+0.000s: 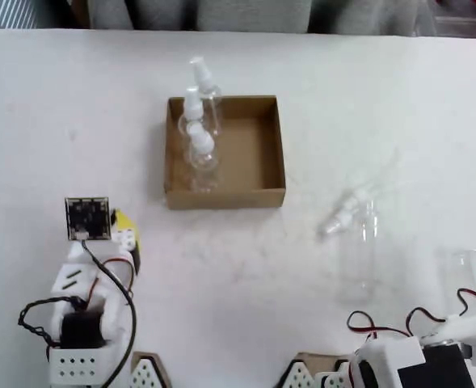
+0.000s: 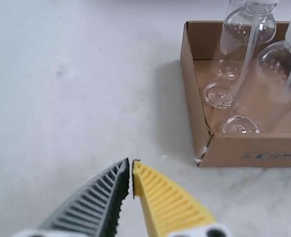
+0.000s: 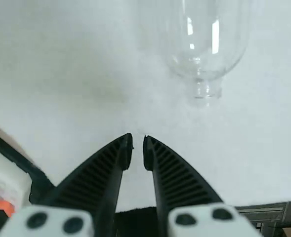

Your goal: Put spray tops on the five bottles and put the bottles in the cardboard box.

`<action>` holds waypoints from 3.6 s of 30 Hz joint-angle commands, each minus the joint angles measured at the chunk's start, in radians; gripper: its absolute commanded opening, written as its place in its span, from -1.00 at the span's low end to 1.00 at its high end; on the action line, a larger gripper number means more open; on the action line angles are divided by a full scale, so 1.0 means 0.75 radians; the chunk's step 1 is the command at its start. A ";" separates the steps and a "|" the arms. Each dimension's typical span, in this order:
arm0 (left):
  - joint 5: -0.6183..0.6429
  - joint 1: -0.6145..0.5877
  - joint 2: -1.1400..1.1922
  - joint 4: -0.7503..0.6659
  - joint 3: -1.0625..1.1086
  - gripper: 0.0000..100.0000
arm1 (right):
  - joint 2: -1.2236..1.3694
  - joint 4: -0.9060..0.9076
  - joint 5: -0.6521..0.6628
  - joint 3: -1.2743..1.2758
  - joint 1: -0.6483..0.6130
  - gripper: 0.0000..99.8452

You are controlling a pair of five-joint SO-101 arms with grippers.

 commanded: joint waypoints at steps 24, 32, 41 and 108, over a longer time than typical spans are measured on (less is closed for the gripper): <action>-0.014 -0.007 -0.011 0.004 0.000 -0.95 | 0.028 -1.067 -0.381 0.350 -0.093 -0.96; -0.014 -0.007 -0.011 0.006 0.000 -0.95 | 0.394 -1.093 -0.446 0.035 -0.075 -0.97; -0.014 -0.007 -0.011 0.006 0.000 -0.95 | 0.623 -0.785 -0.464 -0.438 -0.021 -0.97; -0.014 -0.003 -0.011 0.006 0.000 -0.95 | 1.259 -0.527 -1.277 -1.770 -0.813 -0.96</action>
